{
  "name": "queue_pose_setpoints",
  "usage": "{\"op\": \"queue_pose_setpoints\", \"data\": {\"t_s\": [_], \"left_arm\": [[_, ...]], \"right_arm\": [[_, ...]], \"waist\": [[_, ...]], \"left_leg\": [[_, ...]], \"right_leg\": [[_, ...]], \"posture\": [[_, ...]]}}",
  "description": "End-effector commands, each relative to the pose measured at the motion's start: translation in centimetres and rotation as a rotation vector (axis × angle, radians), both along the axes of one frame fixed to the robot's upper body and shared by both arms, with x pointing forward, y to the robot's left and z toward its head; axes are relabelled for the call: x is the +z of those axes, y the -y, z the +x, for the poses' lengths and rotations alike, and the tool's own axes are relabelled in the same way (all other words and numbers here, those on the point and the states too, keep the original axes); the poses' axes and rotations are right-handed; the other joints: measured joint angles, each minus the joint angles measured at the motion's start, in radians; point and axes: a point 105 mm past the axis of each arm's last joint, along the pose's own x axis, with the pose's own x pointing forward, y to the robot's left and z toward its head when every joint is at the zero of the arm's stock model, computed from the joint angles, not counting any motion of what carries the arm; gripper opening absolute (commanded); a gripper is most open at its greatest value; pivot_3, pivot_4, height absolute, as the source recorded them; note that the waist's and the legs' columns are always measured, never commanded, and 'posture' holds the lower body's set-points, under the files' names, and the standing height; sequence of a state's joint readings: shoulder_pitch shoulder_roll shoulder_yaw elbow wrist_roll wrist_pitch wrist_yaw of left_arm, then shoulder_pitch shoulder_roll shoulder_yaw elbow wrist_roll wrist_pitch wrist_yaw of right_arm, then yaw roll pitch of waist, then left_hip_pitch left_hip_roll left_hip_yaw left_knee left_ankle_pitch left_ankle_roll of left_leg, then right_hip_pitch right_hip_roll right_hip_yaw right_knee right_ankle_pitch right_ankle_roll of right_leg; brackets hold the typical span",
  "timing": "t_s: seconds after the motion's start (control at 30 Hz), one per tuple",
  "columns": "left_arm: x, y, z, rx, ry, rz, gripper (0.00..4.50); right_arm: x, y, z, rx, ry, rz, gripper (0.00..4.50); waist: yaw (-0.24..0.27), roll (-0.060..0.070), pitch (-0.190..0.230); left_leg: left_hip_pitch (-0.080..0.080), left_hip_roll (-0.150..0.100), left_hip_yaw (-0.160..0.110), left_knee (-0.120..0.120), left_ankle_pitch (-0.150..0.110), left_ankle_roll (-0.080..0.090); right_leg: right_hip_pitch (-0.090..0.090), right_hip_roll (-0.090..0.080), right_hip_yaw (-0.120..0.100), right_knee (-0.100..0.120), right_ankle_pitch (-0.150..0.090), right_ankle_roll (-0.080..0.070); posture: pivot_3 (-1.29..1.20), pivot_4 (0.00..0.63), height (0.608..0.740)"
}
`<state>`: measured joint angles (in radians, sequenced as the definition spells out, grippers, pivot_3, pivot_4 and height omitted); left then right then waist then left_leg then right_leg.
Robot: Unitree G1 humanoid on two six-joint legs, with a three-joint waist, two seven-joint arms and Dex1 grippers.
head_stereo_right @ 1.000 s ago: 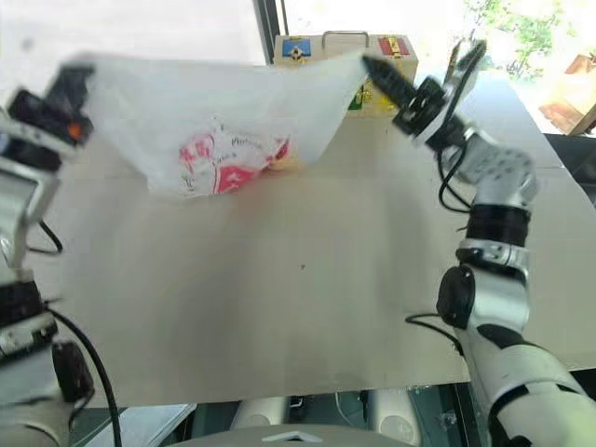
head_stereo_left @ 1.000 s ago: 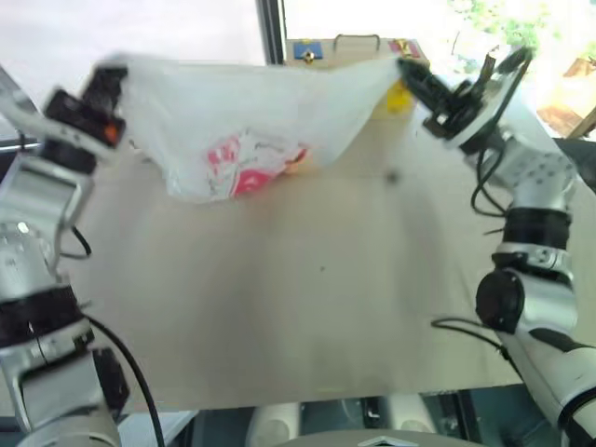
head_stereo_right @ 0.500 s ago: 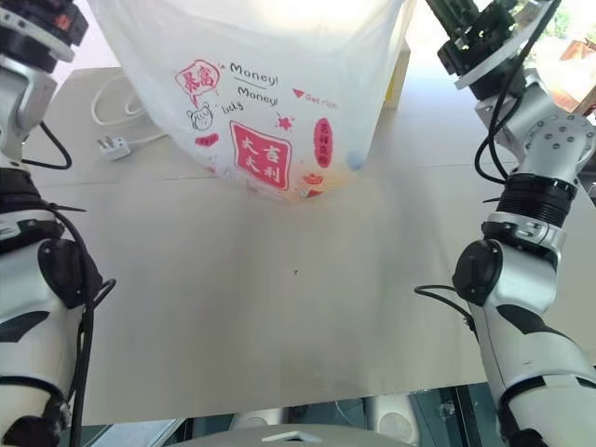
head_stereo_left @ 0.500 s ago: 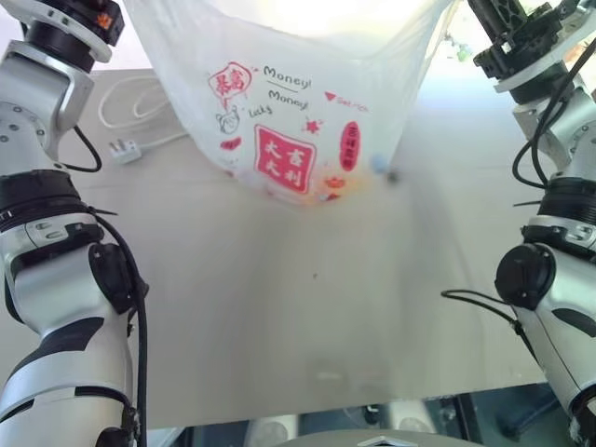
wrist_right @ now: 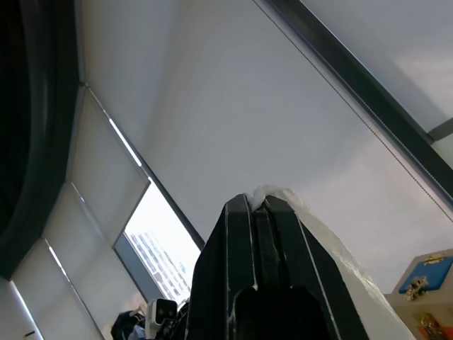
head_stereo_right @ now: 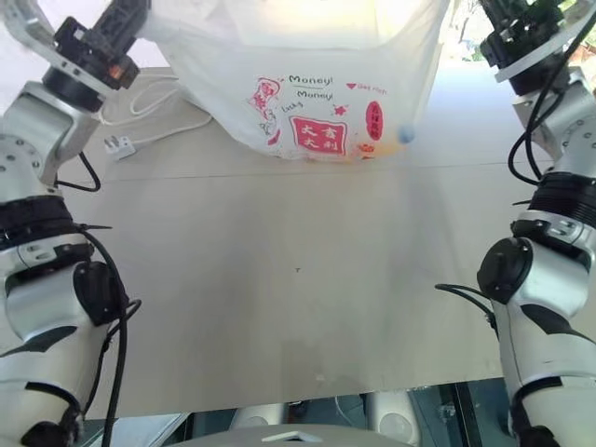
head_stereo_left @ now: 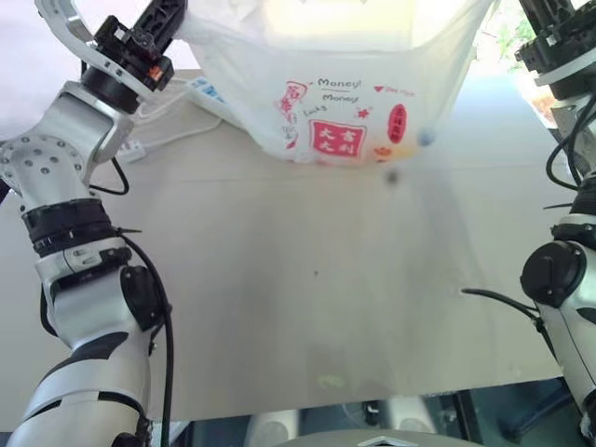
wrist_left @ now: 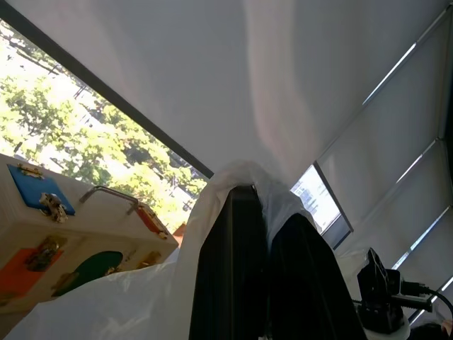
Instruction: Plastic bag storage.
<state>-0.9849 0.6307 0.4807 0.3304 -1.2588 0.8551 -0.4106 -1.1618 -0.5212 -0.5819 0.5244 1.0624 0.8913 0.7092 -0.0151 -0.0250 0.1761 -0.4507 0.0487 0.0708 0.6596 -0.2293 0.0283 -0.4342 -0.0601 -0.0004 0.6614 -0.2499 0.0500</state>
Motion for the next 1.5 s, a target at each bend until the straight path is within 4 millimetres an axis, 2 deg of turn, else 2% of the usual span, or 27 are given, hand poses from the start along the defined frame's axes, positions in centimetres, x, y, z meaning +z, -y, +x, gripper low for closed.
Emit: {"op": "queue_pose_setpoints", "data": {"t_s": [0.03,0.07,0.23,0.3,0.33,0.37,0.43,0.5,0.6,0.7,0.8,0.9,0.97,1.07,1.23,1.5], "left_arm": [[1.2,-0.2,-1.8,0.020,0.078,0.000,0.81],[1.0,-0.2,-1.9,0.024,0.078,-0.003,1.22],[0.2,-0.1,-2.7,0.039,0.069,0.004,3.57],[-0.8,-0.2,-3.3,0.031,0.037,0.019,4.38],[-1.7,-0.2,-3.7,0.025,0.014,0.040,4.50],[-2.3,-0.2,-4.0,0.020,-0.002,0.055,4.50],[-4.7,0.0,-5.1,0.005,-0.062,0.115,4.50],[-7.0,0.4,-6.2,-0.007,-0.119,0.172,4.50],[-13.1,1.0,-8.8,-0.008,-0.278,0.287,4.50],[-17.0,0.9,-10.4,0.045,-0.372,0.389,4.50],[-20.2,0.7,-11.8,0.120,-0.422,0.507,4.50],[-22.9,0.5,-13.2,0.191,-0.432,0.639,4.50],[-24.2,0.3,-14.0,0.243,-0.424,0.705,4.50],[-25.3,0.5,-15.0,0.279,-0.435,0.710,4.50],[-27.4,1.4,-17.0,0.326,-0.395,0.788,4.50],[-29.4,2.4,-18.0,0.350,-0.344,0.883,4.50]], "right_arm": [[0.2,0.9,-1.1,-0.029,0.038,-0.051,0.59],[0.0,1.0,-1.1,-0.032,0.034,-0.060,0.86],[-1.1,1.1,-1.7,-0.037,0.024,-0.133,3.25],[-2.7,0.9,-1.6,-0.041,-0.020,-0.214,4.13],[-3.9,0.8,-1.8,-0.038,-0.049,-0.265,4.46],[-4.7,0.9,-1.9,-0.036,-0.068,-0.299,4.49],[-7.5,0.9,-2.7,-0.030,-0.130,-0.434,4.49],[-10.1,0.9,-4.2,0.007,-0.171,-0.558,4.49],[-16.5,1.4,-7.4,0.063,-0.259,-0.866,4.49],[-20.4,2.3,-8.7,0.026,-0.280,-1.034,4.49],[-23.4,2.9,-9.6,-0.025,-0.266,-1.116,4.49],[-25.2,2.8,-10.1,-0.115,-0.248,-1.120,4.49],[-26.4,2.9,-10.6,-0.171,-0.234,-1.121,4.49],[-27.5,3.2,-11.3,-0.243,-0.209,-1.114,4.49],[-30.4,4.2,-14.0,-0.330,-0.206,-1.109,4.49],[-32.0,5.6,-15.3,-0.390,-0.204,-1.146,4.49]], "waist": [[0.000,0.000,0.000],[0.001,0.000,0.000],[0.001,0.000,0.000],[0.001,0.000,0.000],[0.002,0.000,-0.001],[0.001,0.000,-0.001],[0.002,0.000,-0.001],[0.003,0.000,-0.001],[0.007,0.001,-0.002],[0.005,0.000,-0.002],[0.005,0.001,-0.002],[0.005,0.000,-0.004],[0.005,0.000,-0.004],[0.005,-0.001,-0.005],[0.009,0.000,-0.006],[0.004,0.001,-0.009]], "left_leg": [[0.000,0.000,0.000,0.001,0.000,0.000],[0.000,0.000,0.000,0.002,0.000,0.000],[0.000,0.000,0.000,0.007,0.000,0.000],[0.001,0.000,-0.001,0.008,0.000,0.000],[0.002,0.000,-0.001,0.008,0.000,0.000],[0.003,0.001,-0.001,0.008,0.000,0.000],[0.002,0.001,-0.002,0.008,0.000,0.001],[0.001,0.001,-0.001,0.008,-0.001,0.001],[0.001,0.005,-0.001,0.009,-0.001,0.001],[0.004,0.006,-0.002,0.009,-0.002,0.003],[0.010,0.005,0.000,0.011,-0.003,0.005],[0.028,0.006,0.001,0.009,-0.004,0.004],[0.033,0.007,0.001,0.007,-0.006,0.001],[0.033,0.008,0.001,0.007,-0.006,0.002],[0.033,0.008,0.003,0.007,-0.007,0.005],[0.034,0.008,0.005,0.007,-0.009,0.005]], "right_leg": [[0.000,0.000,0.000,0.000,0.000,0.000],[0.000,0.000,0.000,0.000,0.000,0.000],[0.000,0.000,0.000,0.003,0.000,0.000],[0.001,0.000,0.000,0.004,0.000,0.000],[0.002,0.000,0.000,0.004,0.000,0.000],[0.003,0.001,0.000,0.003,0.000,0.000],[0.004,0.001,0.000,0.001,0.000,0.000],[0.003,0.001,0.000,0.001,0.000,0.000],[0.003,0.001,0.000,0.002,0.000,0.000],[0.007,0.000,0.001,0.000,0.000,0.000],[0.011,0.004,0.002,0.001,0.000,0.000],[0.026,0.005,0.003,0.000,-0.002,-0.005],[0.028,0.005,0.008,0.000,-0.002,-0.005],[0.028,0.005,0.010,0.000,-0.002,-0.006],[0.027,0.003,0.013,-0.001,-0.002,-0.006],[0.026,0.000,0.014,-0.002,-0.003,-0.005]], "posture": [[0.00,0.150,0.739],[0.00,0.150,0.739],[0.00,0.150,0.739],[0.00,0.150,0.739],[0.00,0.150,0.739],[0.00,0.150,0.739],[0.00,0.150,0.739],[0.00,0.150,0.739],[0.00,0.150,0.739],[0.00,0.150,0.739],[0.00,0.150,0.739],[0.00,0.150,0.739],[0.00,0.150,0.739],[0.00,0.150,0.739],[0.00,0.150,0.739],[0.00,0.150,0.739]]}}
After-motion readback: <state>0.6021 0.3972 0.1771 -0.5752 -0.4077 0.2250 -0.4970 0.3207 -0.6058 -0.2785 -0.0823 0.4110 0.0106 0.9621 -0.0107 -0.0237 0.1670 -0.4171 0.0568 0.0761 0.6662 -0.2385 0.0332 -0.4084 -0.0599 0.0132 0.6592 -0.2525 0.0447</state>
